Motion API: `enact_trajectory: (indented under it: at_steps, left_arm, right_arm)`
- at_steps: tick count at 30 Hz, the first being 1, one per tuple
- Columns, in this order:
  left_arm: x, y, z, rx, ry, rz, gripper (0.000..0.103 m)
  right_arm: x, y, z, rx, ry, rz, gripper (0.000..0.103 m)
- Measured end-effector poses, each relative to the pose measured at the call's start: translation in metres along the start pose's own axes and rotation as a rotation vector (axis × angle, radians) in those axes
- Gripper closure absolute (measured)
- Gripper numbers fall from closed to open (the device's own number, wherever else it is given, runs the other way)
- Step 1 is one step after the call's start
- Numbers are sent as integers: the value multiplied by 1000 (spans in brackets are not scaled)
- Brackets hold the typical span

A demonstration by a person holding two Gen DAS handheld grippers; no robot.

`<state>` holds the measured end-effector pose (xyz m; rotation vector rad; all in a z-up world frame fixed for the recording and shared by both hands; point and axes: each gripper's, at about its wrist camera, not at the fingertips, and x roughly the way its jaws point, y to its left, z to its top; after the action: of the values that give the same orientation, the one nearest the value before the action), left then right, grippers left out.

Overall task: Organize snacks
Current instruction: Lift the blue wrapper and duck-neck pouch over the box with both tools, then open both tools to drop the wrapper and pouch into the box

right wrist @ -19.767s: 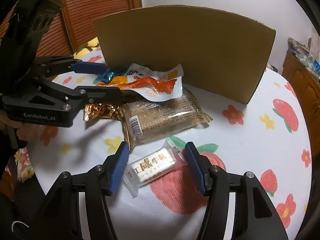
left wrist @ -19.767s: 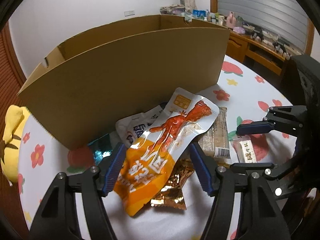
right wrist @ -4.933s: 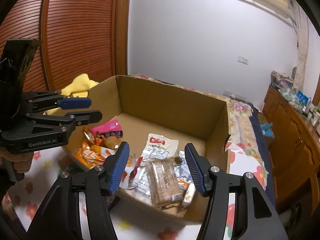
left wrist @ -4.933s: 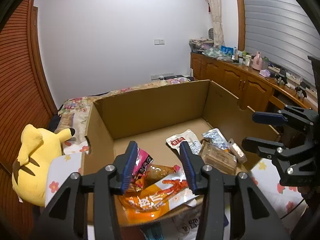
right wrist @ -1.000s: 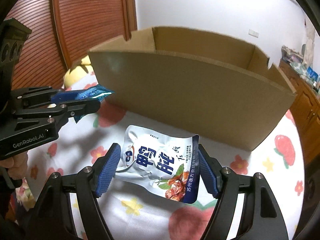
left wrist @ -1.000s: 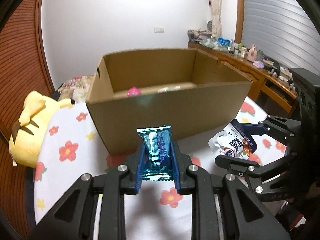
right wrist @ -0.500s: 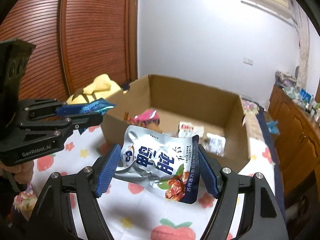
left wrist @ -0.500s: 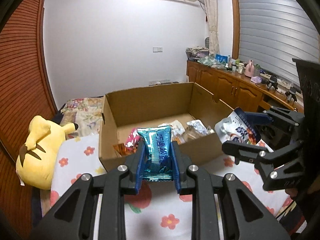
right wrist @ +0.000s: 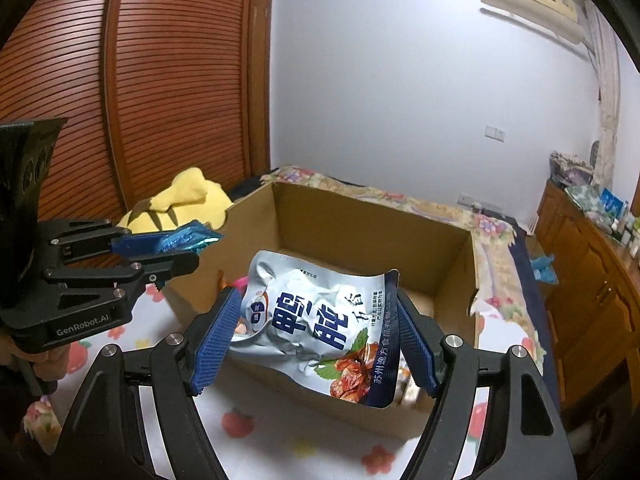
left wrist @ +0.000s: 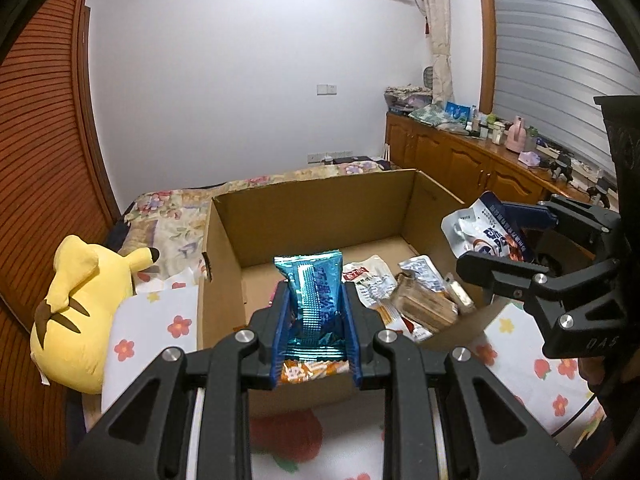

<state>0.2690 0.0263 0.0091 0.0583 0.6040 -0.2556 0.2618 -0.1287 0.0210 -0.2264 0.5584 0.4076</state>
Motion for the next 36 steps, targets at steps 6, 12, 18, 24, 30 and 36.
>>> enact_trajectory:
  at_steps: [6, 12, 18, 24, 30, 36]
  left_arm:
    - [22, -5, 11, 2, 31, 11, 80]
    - [39, -12, 15, 12, 59, 21, 80]
    - [50, -20, 16, 25, 78, 26, 80]
    - [58, -19, 15, 19, 91, 32, 79]
    - [64, -18, 15, 14, 99, 35, 78]
    - [66, -17, 14, 10, 100, 40, 74]
  right_arm:
    - [24, -16, 4, 11, 22, 5, 26]
    - [42, -32, -3, 35, 52, 14, 26]
    - [51, -41, -11, 53, 77, 19, 24]
    - [58, -43, -15, 61, 98, 10, 21]
    - [64, -46, -17, 62, 119, 1, 21]
    - [60, -48, -15, 79, 97, 3, 15]
